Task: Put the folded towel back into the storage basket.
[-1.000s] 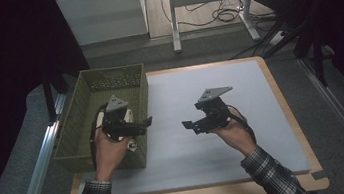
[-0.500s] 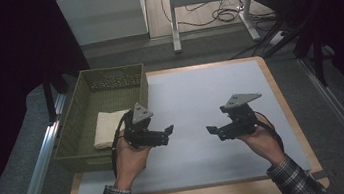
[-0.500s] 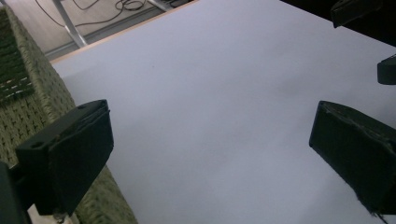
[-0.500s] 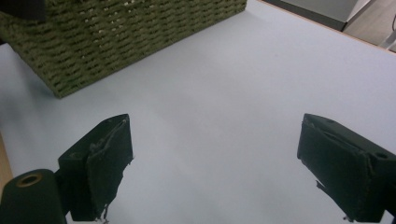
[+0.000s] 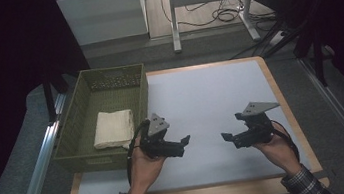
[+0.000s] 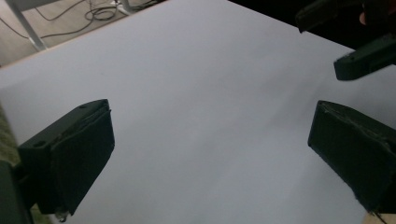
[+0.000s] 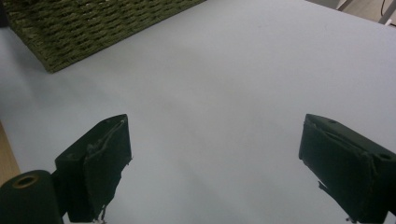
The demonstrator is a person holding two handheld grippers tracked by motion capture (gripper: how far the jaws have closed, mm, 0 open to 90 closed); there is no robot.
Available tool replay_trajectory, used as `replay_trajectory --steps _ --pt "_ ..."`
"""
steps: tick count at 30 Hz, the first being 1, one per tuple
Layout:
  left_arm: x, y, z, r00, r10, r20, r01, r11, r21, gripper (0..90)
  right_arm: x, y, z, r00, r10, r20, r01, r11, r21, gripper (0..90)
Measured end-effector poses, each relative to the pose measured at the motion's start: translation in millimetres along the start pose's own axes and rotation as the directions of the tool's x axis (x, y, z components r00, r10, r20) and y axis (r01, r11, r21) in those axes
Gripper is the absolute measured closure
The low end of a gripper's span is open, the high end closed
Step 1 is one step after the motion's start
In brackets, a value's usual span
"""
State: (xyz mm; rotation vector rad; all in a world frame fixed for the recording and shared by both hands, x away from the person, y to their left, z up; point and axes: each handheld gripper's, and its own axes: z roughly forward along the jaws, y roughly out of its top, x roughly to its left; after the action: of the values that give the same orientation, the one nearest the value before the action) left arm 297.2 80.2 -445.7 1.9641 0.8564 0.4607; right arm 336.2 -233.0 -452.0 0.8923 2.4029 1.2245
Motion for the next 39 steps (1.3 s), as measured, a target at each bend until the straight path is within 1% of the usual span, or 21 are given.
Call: replay_trajectory --steps 1,6,8,12,13,15,16,17,18,19,23,26,29,31,33,34,35,36,37,38,39 --pt "-6.0 -5.2 3.9 0.9999 0.013 0.001 -0.013 0.9999 0.004 0.8 -2.0 -5.3 -3.2 0.9999 0.011 0.001 -0.011 1.0 -0.007 9.3" --pt "-17.8 -17.9 9.4 0.9989 0.047 -0.002 -0.047 0.9987 0.019 0.7 -4.9 -20.3 -10.9 0.9992 0.036 0.019 -0.036 0.999 -0.027 9.3" --pt "-21.0 -23.5 10.8 0.9982 0.06 -0.006 -0.059 0.9979 0.027 0.7 -6.3 -27.3 -12.7 0.9986 0.046 0.027 -0.045 0.999 -0.03 9.3" --pt "-23.7 -33.2 13.4 0.9977 0.066 -0.012 -0.066 0.9971 0.038 0.7 -8.5 -41.5 -13.9 0.9972 0.066 0.037 -0.065 0.998 -0.022 9.3" --pt "-23.6 -40.6 15.5 0.9985 0.054 -0.011 -0.053 0.9977 0.043 0.7 -8.8 -44.9 -13.3 0.9969 0.069 0.037 -0.069 0.997 -0.021 9.3" --pt "-22.8 -49.0 17.5 0.9994 0.034 -0.008 -0.033 0.9985 0.044 0.7 -9.0 -51.1 -12.4 0.9963 0.073 0.046 -0.072 0.997 -0.013 9.3" --pt "-22.8 -49.0 17.5 0.9994 0.034 -0.008 -0.033 0.9985 0.044 0.7 -9.0 -51.1 -12.4 0.9963 0.073 0.046 -0.072 0.997 -0.013 9.3" --pt "-21.8 -57.9 19.4 0.9998 0.02 -0.009 -0.019 0.9985 0.051 0.7 -8.8 -57.2 -11.1 0.996 0.072 0.052 -0.072 0.997 -0.008 9.3" --pt "-21.8 -57.9 19.4 0.9998 0.02 -0.009 -0.019 0.9985 0.051 0.7 -8.5 -60.0 -10.4 0.9957 0.074 0.055 -0.074 0.997 -0.007 9.3" --pt "-21.1 -66.7 21.5 0.9999 0.007 -0.01 -0.006 0.9984 0.057 0.7 -7.8 -62.8 -9.8 0.9954 0.075 0.06 -0.075 0.997 -0.005 9.3" --pt "-21.7 -82.5 25.8 1.0 -0.005 -0.006 0.006 0.9979 0.065 0.8 -5.4 -73.0 -7.5 0.995 0.076 0.065 -0.076 0.997 -0.005 9.3" --pt "-24.0 -91.8 29.4 0.9999 0.003 -0.013 -0.002 0.9964 0.085 0.8 -3.3 -81.8 -5.8 0.9948 0.075 0.069 -0.075 0.997 -0.001 9.3" --pt "-26.8 -98.4 32.9 0.9994 0.018 -0.028 -0.015 0.9938 0.11 1.0 -0.9 -90.7 -2.9 0.9947 0.068 0.077 -0.07 0.997 0.016 9.3" --pt "-30.2 -98.7 33.1 0.9978 0.044 -0.05 -0.039 0.9931 0.11 1.2 0.3 -96.3 -0.5 0.9948 0.064 0.079 -0.067 0.997 0.029 9.3" --pt "-32.6 -98.8 35.3 0.9959 0.071 -0.056 -0.063 0.9885 0.138 2.2 1.4 -102.7 2.4 0.9941 0.06 0.09 -0.064 0.997 0.046 9.4" --pt "-33.9 -99.2 37.7 0.995 0.081 -0.057 -0.071 0.9841 0.163 2.8 2.4 -105.1 3.1 0.9943 0.044 0.097 -0.049 0.998 0.046 9.3" --pt "-34.2 -99.0 38.8 0.9951 0.083 -0.053 -0.073 0.9826 0.171 2.8 3.6 -105.7 2.6 0.9942 0.037 0.101 -0.041 0.998 0.047 9.3" --pt "-34.2 -99.0 38.8 0.9951 0.083 -0.053 -0.073 0.9826 0.171 3.2 4.7 -106.0 2.8 0.9936 0.029 0.109 -0.035 0.998 0.048 9.3" --pt "-31.9 -99.0 39.6 0.9977 0.057 -0.037 -0.05 0.9831 0.176 3.2 5.9 -106.3 3.3 0.993 0.021 0.117 -0.027 0.998 0.05 9.2" --pt "-31.9 -99.0 39.6 0.9977 0.057 -0.037 -0.05 0.9831 0.176 3.3 5.9 -106.3 3.3 0.993 0.021 0.117 -0.027 0.998 0.05 9.2" --pt "-27.8 -99.0 41.1 0.9999 0.009 -0.013 -0.007 0.9819 0.189 3.3 7.2 -106.9 4.0 0.9922 0.019 0.123 -0.025 0.999 0.047 9.2"
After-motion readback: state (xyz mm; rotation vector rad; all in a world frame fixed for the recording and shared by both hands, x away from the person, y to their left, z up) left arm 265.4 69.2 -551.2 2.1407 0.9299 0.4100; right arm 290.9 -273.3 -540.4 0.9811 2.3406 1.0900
